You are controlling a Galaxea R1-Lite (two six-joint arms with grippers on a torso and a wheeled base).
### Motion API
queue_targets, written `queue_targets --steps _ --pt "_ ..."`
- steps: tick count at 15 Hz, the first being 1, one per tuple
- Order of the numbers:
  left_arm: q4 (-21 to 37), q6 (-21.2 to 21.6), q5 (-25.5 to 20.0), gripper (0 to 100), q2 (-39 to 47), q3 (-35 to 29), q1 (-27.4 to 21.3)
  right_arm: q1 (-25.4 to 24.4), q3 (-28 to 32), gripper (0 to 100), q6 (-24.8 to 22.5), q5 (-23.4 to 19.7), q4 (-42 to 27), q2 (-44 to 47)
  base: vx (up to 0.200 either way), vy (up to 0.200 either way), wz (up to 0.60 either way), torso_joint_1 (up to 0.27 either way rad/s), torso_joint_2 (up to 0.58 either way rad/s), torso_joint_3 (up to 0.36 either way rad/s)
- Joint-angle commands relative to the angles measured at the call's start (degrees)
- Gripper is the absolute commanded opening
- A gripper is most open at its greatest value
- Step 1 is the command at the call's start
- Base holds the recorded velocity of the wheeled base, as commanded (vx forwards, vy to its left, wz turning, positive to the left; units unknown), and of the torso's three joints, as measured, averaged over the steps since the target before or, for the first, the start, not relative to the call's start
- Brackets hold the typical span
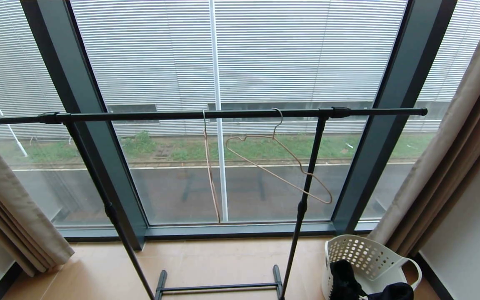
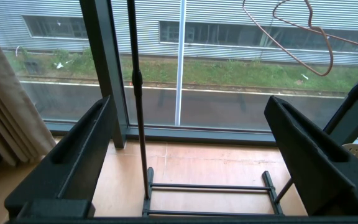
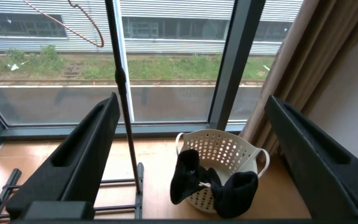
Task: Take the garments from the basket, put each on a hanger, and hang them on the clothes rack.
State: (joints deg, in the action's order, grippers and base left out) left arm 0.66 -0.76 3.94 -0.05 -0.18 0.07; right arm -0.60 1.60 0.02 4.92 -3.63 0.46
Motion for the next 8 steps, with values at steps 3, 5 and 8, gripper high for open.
queue_targets --steps 3,5,8 --pt "-0.04 -0.04 0.02 100 0.05 0.01 0.01 -0.02 0.07 100 -0.02 -2.02 -0.15 0.15 0.000 0.000 0.00 0.000 0.00 0.000" --pt "0.04 -0.04 0.02 100 0.05 0.01 0.01 -0.02 0.07 100 -0.02 -1.94 -0.15 0.15 0.000 0.000 0.00 0.000 0.00 0.000" --pt "-0.04 -0.04 0.02 100 0.05 0.01 0.01 -0.02 0.25 100 -0.02 -2.29 -0.67 0.15 0.000 0.000 0.00 0.000 0.00 0.000"
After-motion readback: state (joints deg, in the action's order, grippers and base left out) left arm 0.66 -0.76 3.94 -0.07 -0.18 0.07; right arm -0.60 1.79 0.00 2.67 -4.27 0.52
